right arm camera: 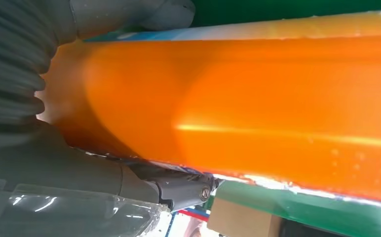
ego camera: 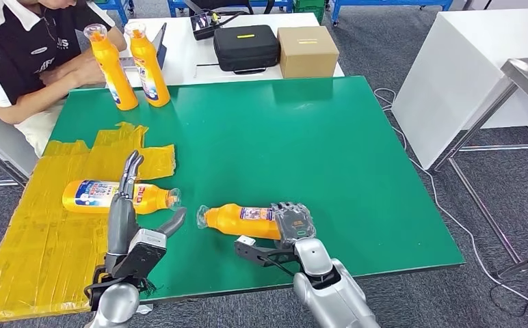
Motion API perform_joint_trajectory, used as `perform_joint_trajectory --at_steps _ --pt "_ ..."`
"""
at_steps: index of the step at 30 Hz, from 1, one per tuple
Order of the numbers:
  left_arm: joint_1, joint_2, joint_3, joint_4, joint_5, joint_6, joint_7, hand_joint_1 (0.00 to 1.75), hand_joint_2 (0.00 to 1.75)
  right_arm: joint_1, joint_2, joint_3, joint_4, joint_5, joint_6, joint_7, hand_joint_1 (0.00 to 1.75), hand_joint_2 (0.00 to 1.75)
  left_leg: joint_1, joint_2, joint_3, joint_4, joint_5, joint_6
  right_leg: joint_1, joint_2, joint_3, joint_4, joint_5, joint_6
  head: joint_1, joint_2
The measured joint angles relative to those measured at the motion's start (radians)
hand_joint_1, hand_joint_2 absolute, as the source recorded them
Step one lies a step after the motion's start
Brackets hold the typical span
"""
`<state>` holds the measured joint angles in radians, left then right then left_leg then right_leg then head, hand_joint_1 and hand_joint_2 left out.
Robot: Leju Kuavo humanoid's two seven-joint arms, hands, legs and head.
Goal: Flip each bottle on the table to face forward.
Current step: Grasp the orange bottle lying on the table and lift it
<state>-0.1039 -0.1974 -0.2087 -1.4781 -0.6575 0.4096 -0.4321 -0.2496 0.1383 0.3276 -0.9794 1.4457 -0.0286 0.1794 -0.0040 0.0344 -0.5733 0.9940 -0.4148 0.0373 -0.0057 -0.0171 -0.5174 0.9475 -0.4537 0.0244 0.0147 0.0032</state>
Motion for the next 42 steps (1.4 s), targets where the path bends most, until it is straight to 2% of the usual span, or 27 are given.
perform_joint_trajectory --at_steps 7,10,13,15,18,22,24,28,31,35,42 --pt "-0.002 -0.007 0.0 0.009 0.008 0.001 -0.014 0.0 1.75 -0.096 0.007 -0.029 0.135 -0.073 0.007 -0.079 1.75 1.75 0.001 0.003 0.014 0.0 -0.007 -0.001 0.0 0.003 0.013 -0.001 -0.004 0.001 0.0 0.0" --pt "0.0 -0.012 0.0 0.008 0.008 0.002 -0.017 0.0 1.75 -0.108 0.013 -0.057 0.152 -0.123 -0.049 -0.114 1.75 1.75 0.001 0.001 0.015 0.0 -0.006 -0.001 0.0 0.002 0.015 -0.001 -0.004 0.002 0.0 0.0" --pt "0.026 -0.016 0.004 -0.005 0.014 -0.008 -0.02 0.0 1.75 -0.058 0.038 -0.12 0.074 -0.25 -0.156 -0.201 1.75 1.75 0.0 -0.003 0.011 0.0 -0.001 0.0 0.0 0.001 0.017 0.0 -0.001 0.003 0.0 0.0" --pt "0.05 -0.016 0.013 -0.017 0.055 -0.062 -0.027 0.0 1.75 0.005 0.061 -0.162 -0.024 -0.377 -0.198 -0.287 1.75 1.75 -0.001 -0.004 0.005 0.001 0.001 0.002 0.0 -0.001 0.017 0.001 0.002 0.003 0.0 0.0" --pt "0.074 -0.016 0.031 -0.027 0.153 -0.173 -0.039 0.0 1.75 0.071 0.083 -0.19 -0.15 -0.545 -0.236 -0.389 1.75 1.75 -0.001 -0.005 -0.006 0.001 0.003 0.002 0.0 -0.003 0.009 0.002 0.003 0.004 0.0 0.0" --pt "0.085 -0.016 0.052 -0.029 0.192 -0.224 -0.044 0.0 1.75 0.111 0.084 -0.207 -0.236 -0.628 -0.269 -0.433 1.75 1.75 -0.001 -0.005 -0.014 0.001 0.002 0.002 0.0 -0.003 0.001 0.002 0.002 0.003 0.0 0.0" --pt "0.088 -0.016 0.058 -0.029 0.234 -0.279 -0.034 0.0 1.75 0.13 0.086 -0.209 -0.261 -0.716 -0.278 -0.502 1.75 1.75 -0.001 -0.006 -0.017 0.001 0.002 0.002 0.0 -0.004 -0.002 0.002 0.002 0.003 0.0 0.0" --pt "0.096 -0.009 0.069 -0.016 0.367 -0.44 0.011 0.0 1.75 0.159 0.099 -0.193 -0.288 -0.978 -0.277 -0.701 1.75 1.75 -0.001 -0.006 -0.019 0.001 0.002 0.002 0.001 -0.004 -0.004 0.002 0.002 0.003 0.0 0.0" --pt "0.097 -0.003 0.065 0.016 0.438 -0.493 0.025 0.0 1.75 0.157 0.111 -0.154 -0.271 -1.085 -0.269 -0.787 1.75 1.75 -0.001 -0.006 -0.02 0.001 0.002 0.002 0.001 -0.004 -0.005 0.002 0.001 0.003 0.0 0.0" --pt "0.093 0.003 0.03 0.056 0.523 -0.505 0.044 0.0 1.75 0.126 0.126 -0.077 -0.208 -1.144 -0.301 -0.834 1.75 1.75 -0.001 -0.006 -0.02 0.001 0.002 0.001 0.001 -0.004 -0.005 0.002 0.001 0.003 0.0 0.0" --pt "0.081 0.015 -0.019 0.087 0.554 -0.495 0.056 0.0 1.75 0.097 0.132 -0.004 -0.146 -1.166 -0.318 -0.84 1.75 1.75 -0.001 -0.006 -0.02 0.001 0.002 0.001 0.001 -0.004 -0.006 0.002 0.001 0.003 0.0 0.0"
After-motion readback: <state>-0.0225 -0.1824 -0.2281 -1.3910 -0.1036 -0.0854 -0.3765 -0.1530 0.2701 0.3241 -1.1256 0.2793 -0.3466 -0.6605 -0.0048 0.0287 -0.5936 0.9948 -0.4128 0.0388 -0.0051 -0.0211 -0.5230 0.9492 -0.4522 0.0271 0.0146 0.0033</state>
